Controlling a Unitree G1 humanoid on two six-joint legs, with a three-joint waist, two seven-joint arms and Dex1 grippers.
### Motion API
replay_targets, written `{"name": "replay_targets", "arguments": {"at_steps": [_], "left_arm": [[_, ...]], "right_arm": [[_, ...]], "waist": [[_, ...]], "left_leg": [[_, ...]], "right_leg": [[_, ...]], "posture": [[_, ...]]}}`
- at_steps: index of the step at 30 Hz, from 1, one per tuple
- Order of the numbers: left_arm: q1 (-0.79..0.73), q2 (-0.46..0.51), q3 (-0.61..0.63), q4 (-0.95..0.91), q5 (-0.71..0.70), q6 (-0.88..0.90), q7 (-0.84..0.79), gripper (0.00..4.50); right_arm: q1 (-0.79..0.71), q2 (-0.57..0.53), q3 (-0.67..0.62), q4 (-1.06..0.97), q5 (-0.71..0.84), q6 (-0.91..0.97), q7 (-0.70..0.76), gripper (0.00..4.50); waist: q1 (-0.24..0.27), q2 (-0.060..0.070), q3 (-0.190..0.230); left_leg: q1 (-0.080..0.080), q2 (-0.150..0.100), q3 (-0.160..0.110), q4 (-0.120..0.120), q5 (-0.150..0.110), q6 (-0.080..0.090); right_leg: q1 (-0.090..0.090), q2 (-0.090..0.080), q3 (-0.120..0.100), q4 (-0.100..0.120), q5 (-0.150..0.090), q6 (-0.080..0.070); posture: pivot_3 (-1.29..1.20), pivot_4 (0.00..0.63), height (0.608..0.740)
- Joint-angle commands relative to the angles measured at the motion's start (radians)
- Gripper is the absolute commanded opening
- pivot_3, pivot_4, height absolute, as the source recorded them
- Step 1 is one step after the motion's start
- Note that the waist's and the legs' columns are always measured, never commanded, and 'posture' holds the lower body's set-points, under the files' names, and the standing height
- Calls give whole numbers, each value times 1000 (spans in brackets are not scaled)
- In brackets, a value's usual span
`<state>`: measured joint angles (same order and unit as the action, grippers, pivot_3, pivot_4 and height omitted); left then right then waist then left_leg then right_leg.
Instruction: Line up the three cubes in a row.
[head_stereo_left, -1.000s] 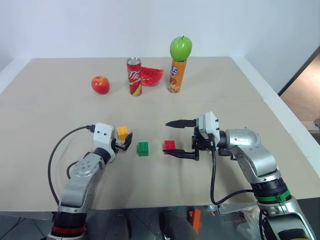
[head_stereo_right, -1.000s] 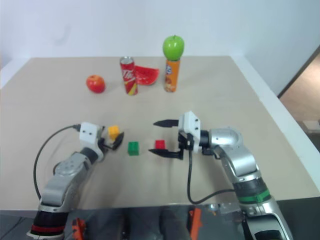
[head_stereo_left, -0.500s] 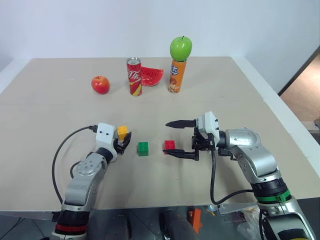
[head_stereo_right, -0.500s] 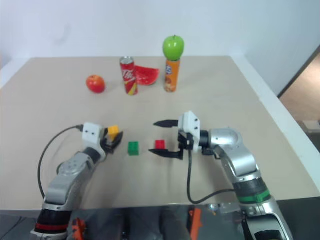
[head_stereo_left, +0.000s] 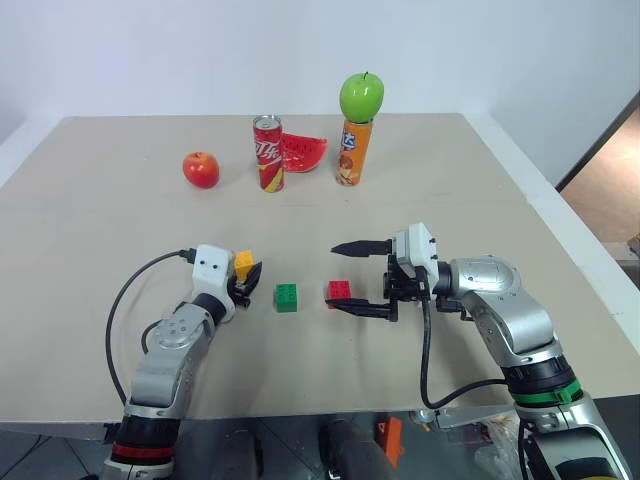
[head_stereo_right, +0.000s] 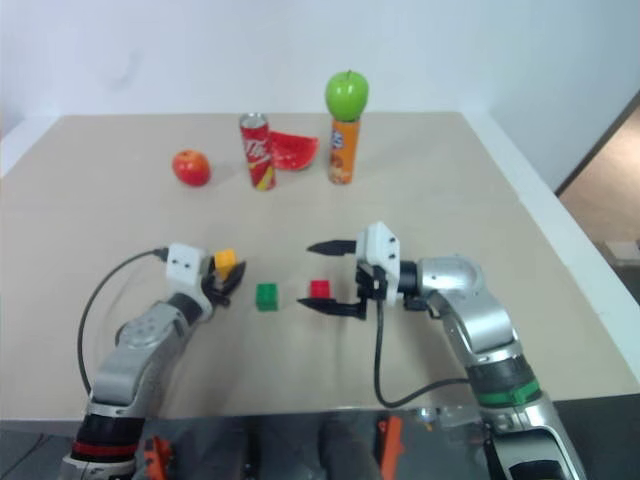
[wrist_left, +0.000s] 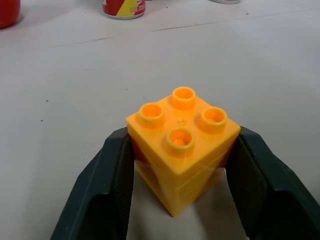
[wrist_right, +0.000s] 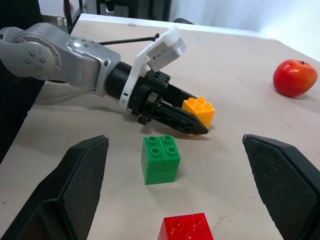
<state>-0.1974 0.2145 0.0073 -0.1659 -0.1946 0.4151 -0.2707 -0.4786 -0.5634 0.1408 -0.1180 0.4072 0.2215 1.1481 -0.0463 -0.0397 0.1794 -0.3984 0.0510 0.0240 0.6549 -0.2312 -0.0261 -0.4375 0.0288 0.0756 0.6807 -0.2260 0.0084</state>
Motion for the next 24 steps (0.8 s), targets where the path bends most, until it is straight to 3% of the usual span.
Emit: {"name": "replay_targets", "arguments": {"at_steps": [1,9,24], "left_arm": [[-19,11,13,-11,6,-23,-4,2440],[1,81,36,-52,-31,-46,-98,2440],[237,154,82,-254,-102,-59,-192,2440]], "right_arm": [[-12,-5,-16,-37,4,-8,-1,4500],[-12,-6,-14,-36,2,-8,0,4500],[-5,-17,-19,-37,6,-9,7,4500]], "waist": [[0,0,0],[0,0,0],[-1,0,0]], "left_leg": [[0,0,0,0,0,0],[0,0,0,0,0,0],[0,0,1,-1,0,0]], "right_leg": [[0,0,0,0,0,0],[0,0,0,0,0,0],[-1,0,0,0,0,0]], "posture": [[0,150,740],[0,150,740],[0,150,740]]}}
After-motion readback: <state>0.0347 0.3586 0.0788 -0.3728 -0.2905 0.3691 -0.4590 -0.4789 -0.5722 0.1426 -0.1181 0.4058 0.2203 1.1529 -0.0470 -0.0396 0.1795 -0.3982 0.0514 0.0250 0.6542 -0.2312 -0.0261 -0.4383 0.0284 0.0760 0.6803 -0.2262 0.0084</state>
